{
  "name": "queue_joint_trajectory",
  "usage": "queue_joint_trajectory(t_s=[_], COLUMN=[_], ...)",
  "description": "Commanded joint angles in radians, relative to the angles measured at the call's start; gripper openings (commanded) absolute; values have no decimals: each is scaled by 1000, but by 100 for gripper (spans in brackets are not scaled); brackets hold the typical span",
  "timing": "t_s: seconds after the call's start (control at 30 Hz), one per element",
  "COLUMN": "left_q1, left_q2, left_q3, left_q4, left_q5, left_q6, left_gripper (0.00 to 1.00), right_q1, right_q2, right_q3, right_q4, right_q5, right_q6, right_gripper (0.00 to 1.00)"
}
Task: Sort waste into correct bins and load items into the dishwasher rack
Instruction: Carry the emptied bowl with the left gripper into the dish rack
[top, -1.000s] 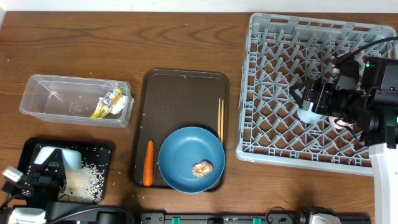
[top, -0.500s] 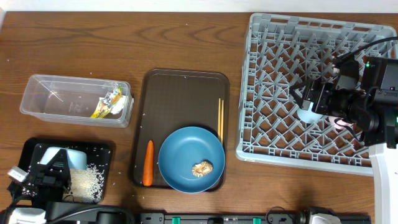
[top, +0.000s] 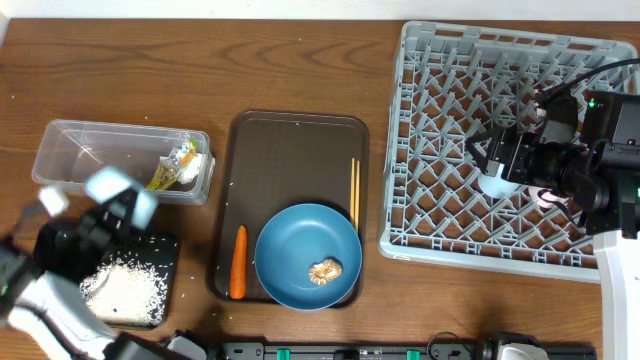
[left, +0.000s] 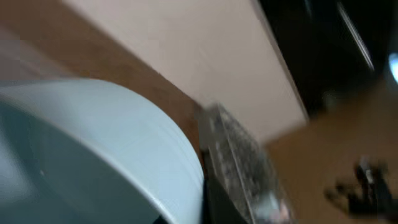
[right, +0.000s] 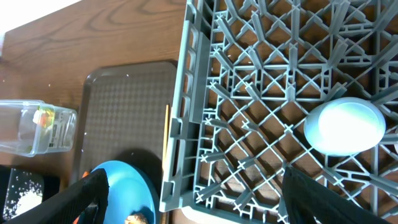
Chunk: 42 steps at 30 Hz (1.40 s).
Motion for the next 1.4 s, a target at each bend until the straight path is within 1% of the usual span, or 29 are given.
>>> queue_joint_trajectory(t_s=[0.0, 0.07, 0.13, 0.17, 0.2, 0.3, 0.4, 0.53, 0.6, 0.7, 0.83, 0.93, 1.1, 1.2, 1.37], left_q1=[-195, -342, -494, -579, -651, -895, -1080, -1266, -1345, -1429, -1502, -1553, -1615, -1621, -1621], left_q2=[-13, -13, -12, -11, -8, 27, 89, 220, 314, 454, 616, 693, 734, 748, 791], left_q3=[72, 79, 79, 78, 79, 79, 79, 84, 94, 126, 186, 225, 235, 235, 235], left_q4=[168, 405, 631, 737, 824, 1142, 1326, 1504, 1630, 1783, 1942, 2030, 2002, 1967, 1965], left_q5=[22, 7, -82, -138, -177, -277, -396, -502, -519, -521, -521, -513, -513, -514, -497], left_q6=[-232, -418, -618, -696, -744, -848, -916, -988, -1040, -1138, -1264, -1328, -1338, -1338, -1341], left_gripper=[6, 6, 6, 6, 6, 6, 6, 6, 6, 6, 6, 6, 6, 6, 6], right_q1=[13, 6, -5, -11, -17, -36, -66, -95, -106, -117, -130, -130, -130, -130, -130], right_q2=[0, 0, 0, 0, 0, 0, 0, 0, 0, 0, 0, 0, 0, 0, 0], right_q3=[-5, -5, -5, -5, -5, -5, -5, -5, -5, -5, -5, -5, -5, -5, -5], right_q4=[11, 23, 31, 33, 35, 27, 17, 16, 10, 2, -10, -26, -43, -50, -51], right_q5=[0, 18, 55, 70, 86, 188, 278, 283, 283, 284, 297, 321, 336, 336, 339], right_q6=[-9, 6, 32, 41, 45, 131, 218, 230, 230, 230, 230, 229, 219, 218, 211], right_gripper=[82, 82, 82, 82, 82, 82, 82, 82, 82, 82, 82, 83, 84, 84, 85])
